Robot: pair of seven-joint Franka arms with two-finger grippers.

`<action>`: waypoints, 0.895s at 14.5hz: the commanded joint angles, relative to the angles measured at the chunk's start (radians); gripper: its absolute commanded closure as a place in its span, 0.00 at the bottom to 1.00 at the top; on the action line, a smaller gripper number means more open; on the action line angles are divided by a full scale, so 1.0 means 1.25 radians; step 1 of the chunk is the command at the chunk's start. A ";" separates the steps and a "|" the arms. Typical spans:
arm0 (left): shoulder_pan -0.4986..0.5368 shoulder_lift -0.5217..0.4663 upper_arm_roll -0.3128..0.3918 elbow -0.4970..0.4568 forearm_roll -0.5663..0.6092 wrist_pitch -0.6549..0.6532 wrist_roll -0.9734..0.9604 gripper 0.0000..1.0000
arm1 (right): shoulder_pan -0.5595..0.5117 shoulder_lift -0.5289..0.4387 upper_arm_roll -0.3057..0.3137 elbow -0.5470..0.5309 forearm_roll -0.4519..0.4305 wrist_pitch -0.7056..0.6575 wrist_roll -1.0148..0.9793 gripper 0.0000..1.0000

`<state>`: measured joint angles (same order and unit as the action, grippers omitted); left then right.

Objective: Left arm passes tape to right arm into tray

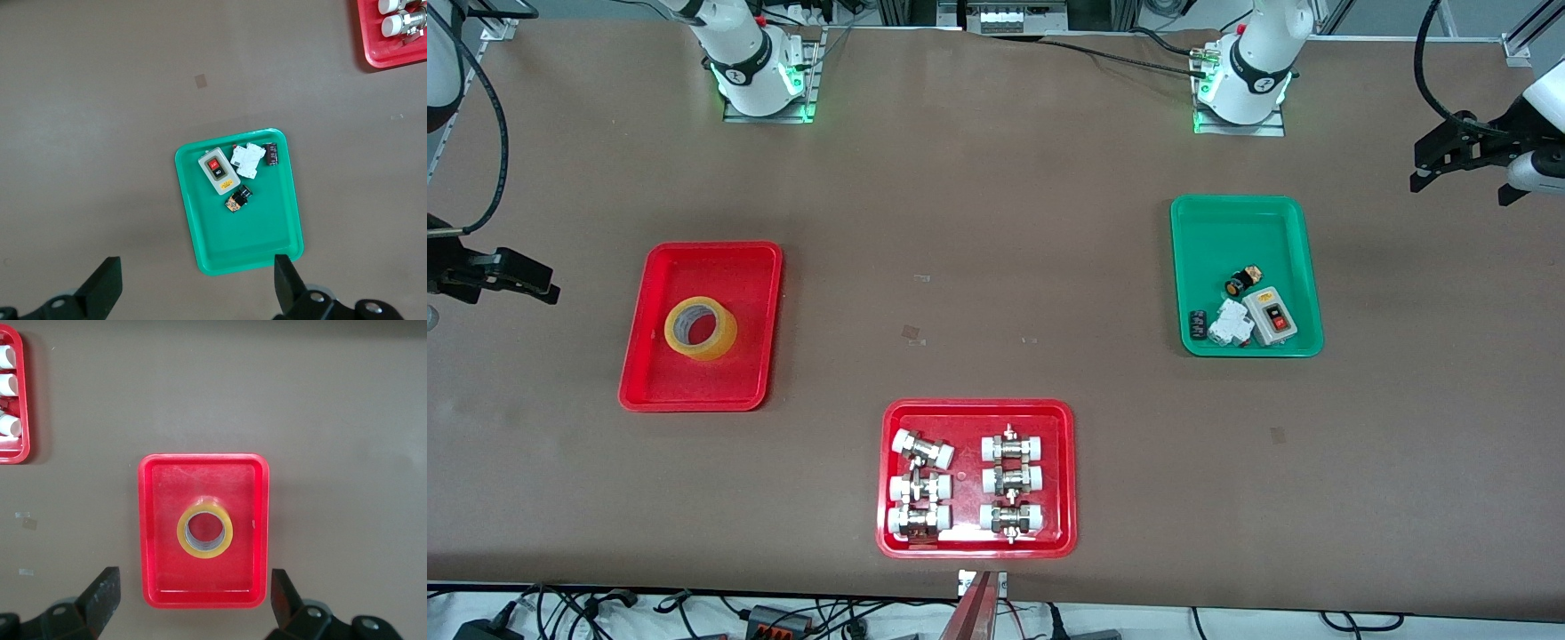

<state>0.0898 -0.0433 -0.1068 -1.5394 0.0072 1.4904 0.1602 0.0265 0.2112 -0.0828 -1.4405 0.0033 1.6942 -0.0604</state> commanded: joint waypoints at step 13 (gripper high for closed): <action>0.005 0.001 0.000 0.004 -0.007 -0.001 0.017 0.00 | 0.011 -0.163 -0.007 -0.205 -0.005 0.020 0.009 0.00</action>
<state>0.0902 -0.0429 -0.1068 -1.5394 0.0072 1.4904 0.1604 0.0300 0.0193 -0.0831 -1.6882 0.0013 1.7108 -0.0604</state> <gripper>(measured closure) 0.000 0.000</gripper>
